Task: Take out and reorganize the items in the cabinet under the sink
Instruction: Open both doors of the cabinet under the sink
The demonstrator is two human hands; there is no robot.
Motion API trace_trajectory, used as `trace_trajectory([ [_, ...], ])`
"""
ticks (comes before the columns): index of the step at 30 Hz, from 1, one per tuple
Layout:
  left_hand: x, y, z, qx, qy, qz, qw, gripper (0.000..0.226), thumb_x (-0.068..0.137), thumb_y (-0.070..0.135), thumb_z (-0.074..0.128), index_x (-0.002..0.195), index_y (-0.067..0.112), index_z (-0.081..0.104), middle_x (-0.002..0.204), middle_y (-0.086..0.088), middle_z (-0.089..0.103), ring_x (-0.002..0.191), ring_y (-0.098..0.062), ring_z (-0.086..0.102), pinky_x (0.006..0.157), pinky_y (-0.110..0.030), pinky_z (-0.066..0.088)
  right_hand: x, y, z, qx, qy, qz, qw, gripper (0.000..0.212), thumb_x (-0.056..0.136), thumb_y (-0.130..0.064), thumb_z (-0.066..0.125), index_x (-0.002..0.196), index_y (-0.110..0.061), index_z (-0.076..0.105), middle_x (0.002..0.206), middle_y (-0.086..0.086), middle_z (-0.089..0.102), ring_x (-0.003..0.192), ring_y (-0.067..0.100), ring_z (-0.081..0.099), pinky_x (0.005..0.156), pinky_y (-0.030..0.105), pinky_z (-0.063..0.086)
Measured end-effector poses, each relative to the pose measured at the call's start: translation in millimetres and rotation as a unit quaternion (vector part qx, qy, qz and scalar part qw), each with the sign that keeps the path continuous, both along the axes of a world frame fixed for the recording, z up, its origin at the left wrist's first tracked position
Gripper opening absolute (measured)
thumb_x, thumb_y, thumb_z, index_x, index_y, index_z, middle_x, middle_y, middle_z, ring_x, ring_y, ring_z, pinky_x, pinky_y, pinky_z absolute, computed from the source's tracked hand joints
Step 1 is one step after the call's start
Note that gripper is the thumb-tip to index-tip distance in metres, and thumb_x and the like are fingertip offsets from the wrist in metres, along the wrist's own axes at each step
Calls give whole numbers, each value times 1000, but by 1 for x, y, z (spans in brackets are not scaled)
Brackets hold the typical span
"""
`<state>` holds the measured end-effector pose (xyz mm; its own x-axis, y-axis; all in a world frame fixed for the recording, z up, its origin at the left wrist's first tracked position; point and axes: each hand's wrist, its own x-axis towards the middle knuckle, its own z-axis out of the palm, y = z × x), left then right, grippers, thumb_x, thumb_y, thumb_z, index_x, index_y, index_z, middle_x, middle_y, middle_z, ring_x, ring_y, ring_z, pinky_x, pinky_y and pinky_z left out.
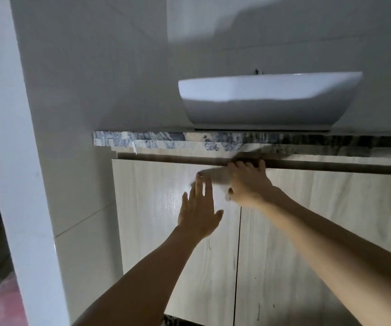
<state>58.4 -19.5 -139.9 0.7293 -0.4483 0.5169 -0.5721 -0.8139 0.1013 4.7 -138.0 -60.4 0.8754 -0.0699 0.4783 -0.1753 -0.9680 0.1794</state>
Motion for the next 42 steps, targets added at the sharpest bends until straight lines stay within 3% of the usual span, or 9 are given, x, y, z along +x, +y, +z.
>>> trace_trajectory([
  [4, -2, -11, -1, 0, -16, 18, 1000, 92, 94, 54, 41, 149, 11, -18, 157, -15, -20, 148, -30, -4, 120, -46, 5, 5, 5, 10, -5, 25, -21, 999, 51, 82, -16, 63, 130, -13, 44, 130, 5, 51, 124, 27, 46, 112, 56, 15],
  [11, 0, -21, 3, -19, -69, 62, 995, 110, 78, 71, 52, 151, 15, -8, 158, -22, -11, 146, -37, 10, 111, -57, 25, 2, 10, 11, -33, 13, -26, 999, 61, 74, -21, 79, 126, -11, 49, 129, 7, 53, 127, 30, 45, 113, 59, 15],
  [14, -7, -19, 0, -48, -66, 60, 995, 117, 70, 76, 57, 149, 19, -9, 158, -22, -9, 146, -37, 12, 110, -58, 27, -9, 17, 19, 4, 11, -7, 1000, 31, 96, -21, 41, 121, -8, 53, 126, 10, 54, 126, 31, 44, 113, 60, 12],
  [18, -13, -21, -4, -102, 1, 41, 994, 119, 70, 79, 53, 146, 24, -22, 155, -16, -26, 146, -30, -16, 116, -58, 8, -28, 24, 22, 23, 18, 9, 1000, 70, 80, -35, 0, 111, -8, 57, 118, 10, 56, 119, 31, 46, 113, 60, 12],
  [24, -42, -19, -12, -175, 31, 36, 983, 124, 69, 77, 56, 148, 21, -21, 155, -14, -28, 145, -29, -21, 115, -57, -1, -42, 23, 9, 139, -22, 108, 984, 15, 88, -21, 47, 89, -9, 56, 98, 12, 53, 94, 31, 56, 84, 40, 44],
  [28, -60, -2, -15, -175, 35, 14, 984, 124, 71, 71, 59, 147, 19, -23, 155, -13, -28, 144, -27, -24, 117, -55, -1, -50, 22, 1, 217, -74, 129, 965, 13, 78, -2, 51, 78, -2, 64, 79, 9, 63, 84, 23, 58, 76, 36, 48],
  [31, -72, 21, -21, -166, 35, -23, 985, 124, 71, 71, 59, 147, 20, -25, 154, -9, -31, 139, -23, -33, 117, -51, -6, -76, 30, -9, 289, -101, 178, 935, 18, 81, -5, 58, 64, -9, 61, 60, 2, 58, 60, 12, 52, 62, 29, 37],
  [36, -94, 71, -27, -147, 24, -58, 987, 126, 70, 70, 63, 147, 21, -25, 155, -2, -31, 143, -20, -27, 119, -48, -5, -109, 53, -39, 524, -121, 314, 783, 17, 85, -12, 68, 102, -12, 71, 93, 2, 72, 85, 9, 68, 72, 16, 48],
  [42, -102, 136, -24, -182, 24, -76, 980, 123, 67, 67, 65, 148, 27, -18, 156, 11, -21, 147, -11, -13, 121, -47, 11, -103, 98, -45, 455, -130, 461, 751, 17, 89, -16, 59, 104, -14, 67, 101, -2, 67, 89, 8, 66, 73, 15, 52],
])
